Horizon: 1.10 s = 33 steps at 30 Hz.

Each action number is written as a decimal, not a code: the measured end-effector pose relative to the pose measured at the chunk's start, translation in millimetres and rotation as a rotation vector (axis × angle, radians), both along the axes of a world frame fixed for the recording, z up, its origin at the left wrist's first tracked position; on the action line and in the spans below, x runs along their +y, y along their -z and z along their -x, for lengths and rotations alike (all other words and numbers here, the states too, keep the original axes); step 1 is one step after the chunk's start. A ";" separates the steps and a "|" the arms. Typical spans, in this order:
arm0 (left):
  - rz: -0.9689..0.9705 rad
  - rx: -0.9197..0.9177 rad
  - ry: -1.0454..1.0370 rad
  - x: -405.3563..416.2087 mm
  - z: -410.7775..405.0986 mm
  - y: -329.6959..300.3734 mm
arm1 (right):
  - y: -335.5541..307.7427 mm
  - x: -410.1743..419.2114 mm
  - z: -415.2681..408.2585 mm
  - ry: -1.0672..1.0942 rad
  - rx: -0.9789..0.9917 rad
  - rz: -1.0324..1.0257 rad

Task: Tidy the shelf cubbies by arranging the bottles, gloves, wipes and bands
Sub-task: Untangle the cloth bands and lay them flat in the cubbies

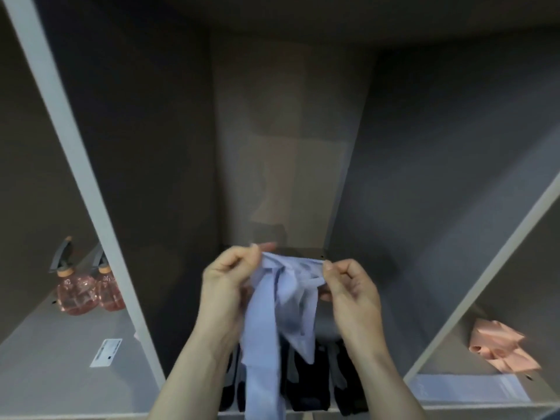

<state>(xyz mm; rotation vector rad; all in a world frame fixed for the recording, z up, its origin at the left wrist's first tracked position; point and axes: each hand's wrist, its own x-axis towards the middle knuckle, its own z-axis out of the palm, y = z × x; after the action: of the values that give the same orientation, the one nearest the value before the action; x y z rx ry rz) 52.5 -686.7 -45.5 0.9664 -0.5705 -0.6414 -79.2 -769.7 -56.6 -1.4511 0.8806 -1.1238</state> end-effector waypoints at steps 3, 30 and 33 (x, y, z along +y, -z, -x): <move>-0.029 -0.023 -0.087 3.0 -9.2 -2.2 | 2.9 -7.5 12.8 0.044 -0.037 -0.066; 0.040 -0.609 -0.214 -27.5 -7.4 -121.8 | -126.1 -9.0 -29.5 -0.440 -0.476 -0.029; 0.078 -0.585 -0.313 -26.6 -6.3 -128.0 | -129.3 -15.5 -32.1 -0.311 -0.425 0.057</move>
<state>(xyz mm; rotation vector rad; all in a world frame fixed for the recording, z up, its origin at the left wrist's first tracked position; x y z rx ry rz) 58.8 -713.3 82.5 1.1432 -0.9270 -0.0443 -47.0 -785.1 72.7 -1.2737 0.3160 -1.1647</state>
